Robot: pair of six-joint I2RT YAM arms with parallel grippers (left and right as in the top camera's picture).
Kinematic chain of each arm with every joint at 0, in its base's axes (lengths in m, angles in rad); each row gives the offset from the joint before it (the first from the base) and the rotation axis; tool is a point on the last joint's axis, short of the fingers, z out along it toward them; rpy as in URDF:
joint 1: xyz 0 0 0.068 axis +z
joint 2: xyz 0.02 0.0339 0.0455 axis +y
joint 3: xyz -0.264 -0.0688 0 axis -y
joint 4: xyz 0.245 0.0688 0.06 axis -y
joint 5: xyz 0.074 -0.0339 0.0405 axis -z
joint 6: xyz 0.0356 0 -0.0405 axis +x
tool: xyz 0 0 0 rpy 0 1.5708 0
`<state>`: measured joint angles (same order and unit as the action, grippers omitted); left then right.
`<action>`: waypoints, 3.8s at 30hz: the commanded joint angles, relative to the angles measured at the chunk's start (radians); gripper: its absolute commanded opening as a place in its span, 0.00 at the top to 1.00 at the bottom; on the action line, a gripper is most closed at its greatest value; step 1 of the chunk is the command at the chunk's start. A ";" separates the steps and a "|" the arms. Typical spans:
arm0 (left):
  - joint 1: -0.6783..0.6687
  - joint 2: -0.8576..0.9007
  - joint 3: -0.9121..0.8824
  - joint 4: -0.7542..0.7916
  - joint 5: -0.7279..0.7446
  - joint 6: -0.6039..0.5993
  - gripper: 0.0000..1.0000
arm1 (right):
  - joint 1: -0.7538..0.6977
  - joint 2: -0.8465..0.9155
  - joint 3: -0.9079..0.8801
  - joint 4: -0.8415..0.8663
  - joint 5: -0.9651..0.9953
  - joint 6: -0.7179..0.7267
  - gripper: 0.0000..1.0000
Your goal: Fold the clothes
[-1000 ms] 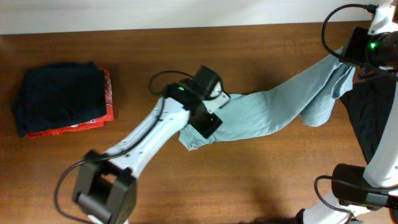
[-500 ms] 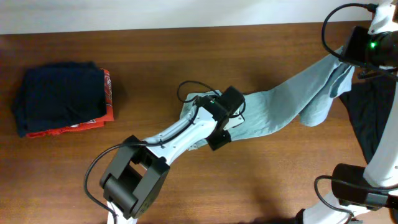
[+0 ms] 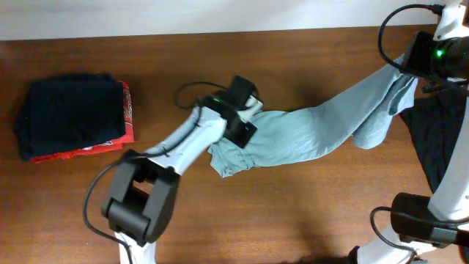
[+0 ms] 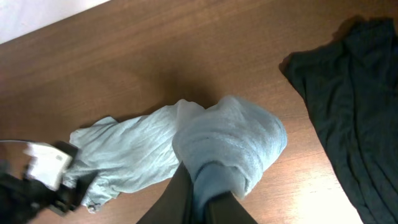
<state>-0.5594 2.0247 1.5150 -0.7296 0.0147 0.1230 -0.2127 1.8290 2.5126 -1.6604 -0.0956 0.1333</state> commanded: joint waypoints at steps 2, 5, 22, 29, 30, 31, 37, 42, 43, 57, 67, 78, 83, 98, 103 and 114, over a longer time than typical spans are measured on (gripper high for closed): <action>0.104 0.006 0.032 0.018 0.060 -0.117 0.29 | -0.004 0.005 0.011 0.007 -0.005 -0.006 0.96; 0.160 0.008 0.032 0.005 0.119 -0.135 0.29 | -0.004 0.006 0.011 0.007 -0.005 -0.006 0.96; 0.190 0.087 0.031 -0.063 0.232 -0.135 0.74 | -0.004 0.006 0.011 0.007 0.002 -0.006 0.96; 0.211 0.087 0.138 -0.126 0.228 -0.138 0.99 | -0.004 0.007 0.011 0.006 0.027 -0.006 0.96; 0.216 0.087 0.177 -0.154 0.224 -0.138 0.99 | -0.004 0.007 0.011 0.006 0.040 -0.006 0.96; 0.219 0.087 0.211 -0.180 0.219 -0.138 0.99 | -0.004 0.007 0.011 0.005 0.045 -0.006 0.96; 0.227 0.087 0.522 -0.371 0.091 -0.138 0.99 | -0.004 0.007 0.011 0.003 0.045 -0.006 0.96; 0.227 0.087 0.810 -0.526 -0.053 -0.130 0.99 | -0.005 0.007 0.011 0.002 0.056 -0.006 0.96; 0.227 0.087 0.872 -0.550 -0.085 -0.130 0.99 | -0.005 0.007 0.011 0.002 0.061 -0.006 0.96; 0.294 0.086 1.174 -0.652 -0.333 -0.119 0.99 | -0.195 0.007 0.011 0.012 -0.051 -0.035 0.96; 0.328 0.018 1.394 -0.661 -0.325 -0.108 0.99 | -0.293 -0.016 0.031 0.048 -0.279 -0.133 0.96; 0.328 -0.136 1.420 -0.694 -0.265 -0.108 0.99 | -0.293 -0.089 0.031 -0.036 -0.275 -0.133 0.96; 0.328 -0.162 1.420 -0.727 -0.265 -0.108 0.99 | -0.293 -0.123 0.041 -0.038 -0.279 -0.126 0.96; 0.327 -0.337 1.415 -0.856 -0.213 -0.139 0.99 | -0.293 -0.370 0.040 -0.038 -0.206 -0.092 0.95; 0.327 -0.297 1.358 -0.848 -0.213 -0.139 0.99 | -0.293 -0.319 0.005 -0.038 -0.204 -0.092 0.94; 0.327 -0.006 1.280 -0.766 -0.220 -0.139 0.99 | -0.285 -0.006 -0.023 -0.022 -0.208 -0.100 0.96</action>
<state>-0.2352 1.9354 2.7991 -1.5200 -0.2058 -0.0051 -0.4976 1.7546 2.4920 -1.6909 -0.3119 0.0303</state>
